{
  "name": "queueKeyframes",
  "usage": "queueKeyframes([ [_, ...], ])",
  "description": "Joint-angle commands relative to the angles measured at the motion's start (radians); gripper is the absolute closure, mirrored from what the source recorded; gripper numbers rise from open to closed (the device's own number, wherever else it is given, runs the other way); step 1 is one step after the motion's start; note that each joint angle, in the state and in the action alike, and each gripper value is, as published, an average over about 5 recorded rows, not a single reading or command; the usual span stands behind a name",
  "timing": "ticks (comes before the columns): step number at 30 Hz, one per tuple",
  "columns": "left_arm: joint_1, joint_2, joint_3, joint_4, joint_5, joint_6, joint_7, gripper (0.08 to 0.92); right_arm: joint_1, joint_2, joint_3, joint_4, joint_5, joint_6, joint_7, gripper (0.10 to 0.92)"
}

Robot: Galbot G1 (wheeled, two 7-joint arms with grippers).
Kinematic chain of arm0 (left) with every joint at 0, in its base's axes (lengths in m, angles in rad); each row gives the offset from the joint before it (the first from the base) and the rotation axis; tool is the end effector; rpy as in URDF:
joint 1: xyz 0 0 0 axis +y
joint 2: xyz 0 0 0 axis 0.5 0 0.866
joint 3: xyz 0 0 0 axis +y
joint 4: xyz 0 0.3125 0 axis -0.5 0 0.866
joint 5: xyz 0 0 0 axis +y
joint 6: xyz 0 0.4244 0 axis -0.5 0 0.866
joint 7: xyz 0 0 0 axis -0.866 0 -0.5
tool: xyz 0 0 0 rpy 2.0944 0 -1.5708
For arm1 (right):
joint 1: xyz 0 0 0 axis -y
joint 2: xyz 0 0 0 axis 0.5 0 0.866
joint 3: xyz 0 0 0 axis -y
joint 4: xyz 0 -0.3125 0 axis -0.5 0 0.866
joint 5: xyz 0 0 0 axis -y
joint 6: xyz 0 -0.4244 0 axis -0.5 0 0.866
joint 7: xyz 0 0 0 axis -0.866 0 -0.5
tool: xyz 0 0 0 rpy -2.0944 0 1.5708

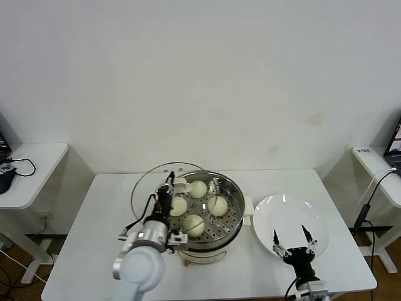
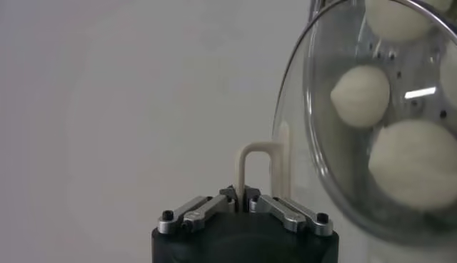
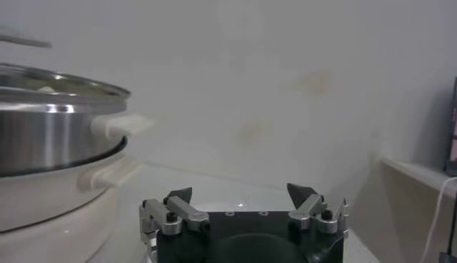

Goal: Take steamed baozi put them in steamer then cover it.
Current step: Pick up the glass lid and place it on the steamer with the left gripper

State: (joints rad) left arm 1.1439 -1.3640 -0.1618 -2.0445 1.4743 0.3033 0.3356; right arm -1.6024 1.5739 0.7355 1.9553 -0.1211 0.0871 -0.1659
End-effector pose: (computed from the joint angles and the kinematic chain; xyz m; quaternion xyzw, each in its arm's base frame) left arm 0.3377 -0.1064 -0.1772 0.0538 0.7145 0.6966 0.0349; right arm 0.2459 -0.0823 -0.3332 -0.0027 -0.9928 0.1059 0.0565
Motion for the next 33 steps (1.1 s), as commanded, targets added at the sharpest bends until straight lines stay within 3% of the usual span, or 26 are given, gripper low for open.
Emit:
queueKeyframes([
  [1, -0.033, -0.149, 0.107, 0.067, 0.124, 0.009, 0.016, 0.858, 0.014, 0.003, -0.027, -0.016, -0.025, -0.001, 0.001, 0.202],
  [14, -0.020, -0.220, 0.121, 0.146, 0.191, 0.000, -0.004, 0.858, 0.015, 0.001, -0.014, -0.022, -0.015, 0.003, -0.001, 0.203],
  [33, 0.017, -0.226, 0.098, 0.139, 0.200, -0.014, -0.013, 0.858, 0.007, -0.006, -0.012, -0.025, -0.010, 0.007, -0.003, 0.202],
])
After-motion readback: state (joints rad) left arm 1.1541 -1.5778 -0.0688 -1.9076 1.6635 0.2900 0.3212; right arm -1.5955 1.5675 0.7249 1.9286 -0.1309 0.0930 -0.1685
